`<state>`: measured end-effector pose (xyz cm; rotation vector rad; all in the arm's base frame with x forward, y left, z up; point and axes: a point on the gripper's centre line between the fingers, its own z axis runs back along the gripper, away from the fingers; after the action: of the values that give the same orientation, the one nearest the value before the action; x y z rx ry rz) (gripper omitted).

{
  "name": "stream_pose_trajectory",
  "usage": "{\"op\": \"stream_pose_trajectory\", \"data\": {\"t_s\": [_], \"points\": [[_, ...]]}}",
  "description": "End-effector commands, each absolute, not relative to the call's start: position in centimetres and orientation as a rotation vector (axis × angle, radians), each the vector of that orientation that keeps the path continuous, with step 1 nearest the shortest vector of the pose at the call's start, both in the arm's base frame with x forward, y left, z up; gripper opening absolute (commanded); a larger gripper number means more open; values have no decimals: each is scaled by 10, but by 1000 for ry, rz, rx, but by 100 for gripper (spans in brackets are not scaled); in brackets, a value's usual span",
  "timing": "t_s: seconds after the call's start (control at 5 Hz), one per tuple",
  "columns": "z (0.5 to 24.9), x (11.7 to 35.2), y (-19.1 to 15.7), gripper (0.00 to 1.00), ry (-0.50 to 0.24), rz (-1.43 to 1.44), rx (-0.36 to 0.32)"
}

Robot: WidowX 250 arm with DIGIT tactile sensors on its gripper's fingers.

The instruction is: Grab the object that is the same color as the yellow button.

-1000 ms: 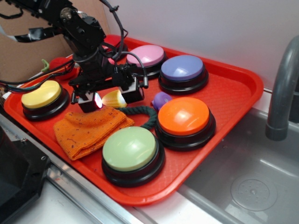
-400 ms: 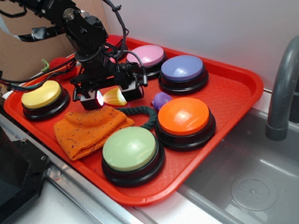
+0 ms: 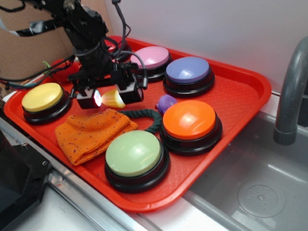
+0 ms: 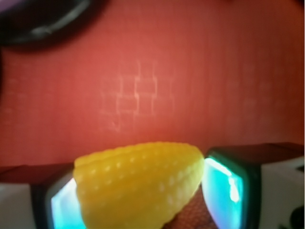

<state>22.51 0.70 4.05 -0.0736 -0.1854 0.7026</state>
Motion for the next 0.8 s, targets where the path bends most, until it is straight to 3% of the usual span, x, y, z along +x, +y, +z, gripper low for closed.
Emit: {"op": "stream_pose_trajectory", "data": {"t_s": [0.0, 0.2, 0.6], "points": [[126, 245, 36, 0, -158, 433, 11], [153, 253, 46, 0, -135, 399, 30], [199, 263, 62, 0, -185, 328, -2]]}}
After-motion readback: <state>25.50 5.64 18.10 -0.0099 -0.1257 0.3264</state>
